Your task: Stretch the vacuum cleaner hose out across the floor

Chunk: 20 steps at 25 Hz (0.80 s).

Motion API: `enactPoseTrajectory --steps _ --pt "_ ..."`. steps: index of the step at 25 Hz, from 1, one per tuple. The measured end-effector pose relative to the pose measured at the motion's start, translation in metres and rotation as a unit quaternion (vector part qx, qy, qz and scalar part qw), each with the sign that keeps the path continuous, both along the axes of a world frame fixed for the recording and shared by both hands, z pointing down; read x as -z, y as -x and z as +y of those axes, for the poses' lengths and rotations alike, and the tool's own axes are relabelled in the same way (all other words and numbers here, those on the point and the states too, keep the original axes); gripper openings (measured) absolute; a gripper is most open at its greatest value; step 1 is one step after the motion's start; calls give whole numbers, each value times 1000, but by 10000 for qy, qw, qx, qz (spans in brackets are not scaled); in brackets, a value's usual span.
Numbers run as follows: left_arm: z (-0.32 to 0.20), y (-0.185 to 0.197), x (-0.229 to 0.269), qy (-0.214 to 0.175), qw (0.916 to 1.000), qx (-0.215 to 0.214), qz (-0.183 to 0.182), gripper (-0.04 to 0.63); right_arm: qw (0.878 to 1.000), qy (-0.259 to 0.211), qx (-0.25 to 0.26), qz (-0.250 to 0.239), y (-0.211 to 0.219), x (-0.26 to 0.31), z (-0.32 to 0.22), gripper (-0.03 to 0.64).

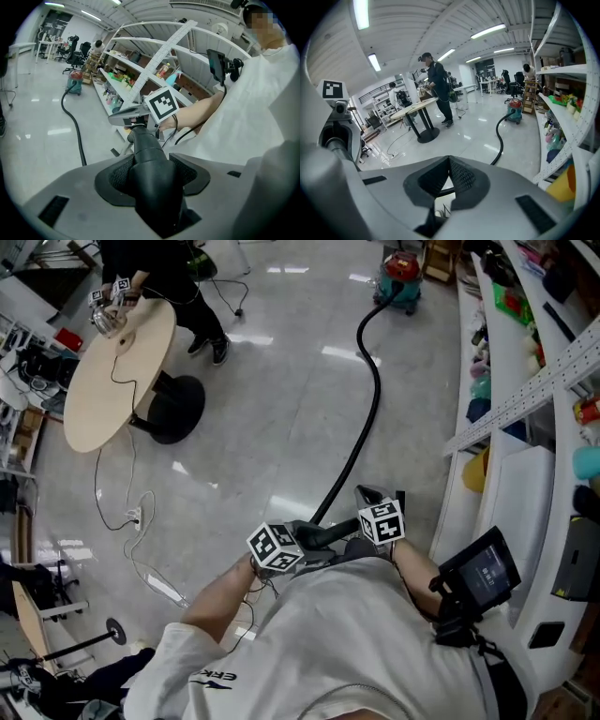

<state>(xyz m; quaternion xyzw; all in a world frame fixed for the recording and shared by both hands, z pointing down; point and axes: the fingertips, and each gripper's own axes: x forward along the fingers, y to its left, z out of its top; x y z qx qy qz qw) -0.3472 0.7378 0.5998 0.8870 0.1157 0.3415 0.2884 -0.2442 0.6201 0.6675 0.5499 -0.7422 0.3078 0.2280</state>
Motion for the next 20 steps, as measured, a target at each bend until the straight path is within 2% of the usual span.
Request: enactPoseTrajectory --steps 3,7,14,20 --pt "12 3 -4 -22 9998 -203 7 213 9998 10 -199 -21 -1 -3 16 -2" --pt "35 25 -6 5 9993 -386 34 213 9994 42 -340 2 18 -5 43 -2" --pt "76 64 -14 10 9977 -670 77 215 9992 71 -390 71 57 -8 85 -2" --pt "113 81 -18 88 9953 -960 32 216 9991 124 -394 100 70 -10 111 -2"
